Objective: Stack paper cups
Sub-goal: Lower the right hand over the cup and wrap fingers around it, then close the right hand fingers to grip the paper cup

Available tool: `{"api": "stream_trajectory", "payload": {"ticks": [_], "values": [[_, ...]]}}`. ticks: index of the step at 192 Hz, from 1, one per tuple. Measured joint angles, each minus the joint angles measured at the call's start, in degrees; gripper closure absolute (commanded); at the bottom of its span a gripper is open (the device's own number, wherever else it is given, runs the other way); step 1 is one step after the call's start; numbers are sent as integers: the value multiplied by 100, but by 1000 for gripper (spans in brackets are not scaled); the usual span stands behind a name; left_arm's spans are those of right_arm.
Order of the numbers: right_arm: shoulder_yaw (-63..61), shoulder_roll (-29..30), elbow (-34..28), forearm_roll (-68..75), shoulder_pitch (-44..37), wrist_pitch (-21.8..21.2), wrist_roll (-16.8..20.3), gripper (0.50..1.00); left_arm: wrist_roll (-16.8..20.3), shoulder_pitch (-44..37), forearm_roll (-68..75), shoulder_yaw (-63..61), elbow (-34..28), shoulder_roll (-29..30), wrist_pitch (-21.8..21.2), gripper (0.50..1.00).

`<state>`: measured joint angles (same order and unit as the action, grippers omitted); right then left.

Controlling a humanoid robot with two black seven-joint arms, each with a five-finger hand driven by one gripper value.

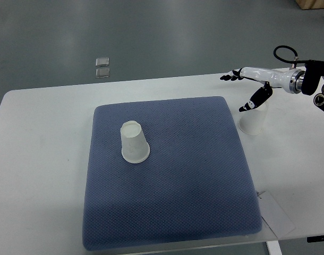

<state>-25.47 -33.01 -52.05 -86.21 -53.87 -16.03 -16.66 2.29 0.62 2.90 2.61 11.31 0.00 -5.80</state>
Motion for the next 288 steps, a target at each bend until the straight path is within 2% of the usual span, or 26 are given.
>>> {"api": "stream_trajectory", "payload": {"ticks": [25,96,182,234,247,288], "values": [[395,-20,-5,-245,-128,257,-12,585,0,0,0,1,0,0,0,500],[885,-182,224,-467,-237,410,-27,587,0,0,0,1,0,0,0,500],[1259,-73,735,-467,-232,740,-77,597,0,0,0,1,0,0,0,500],[1362,-6,800,-467,-229,789,-83,634,0,0,0,1,0,0,0,500],[1363,50,874,-467,-229,789,-83,660,0,0,0,0,0,0,0,500],[1434,225,1095,-467,-214,789,-83,695,0,0,0,0,-2,0,0,500]]}}
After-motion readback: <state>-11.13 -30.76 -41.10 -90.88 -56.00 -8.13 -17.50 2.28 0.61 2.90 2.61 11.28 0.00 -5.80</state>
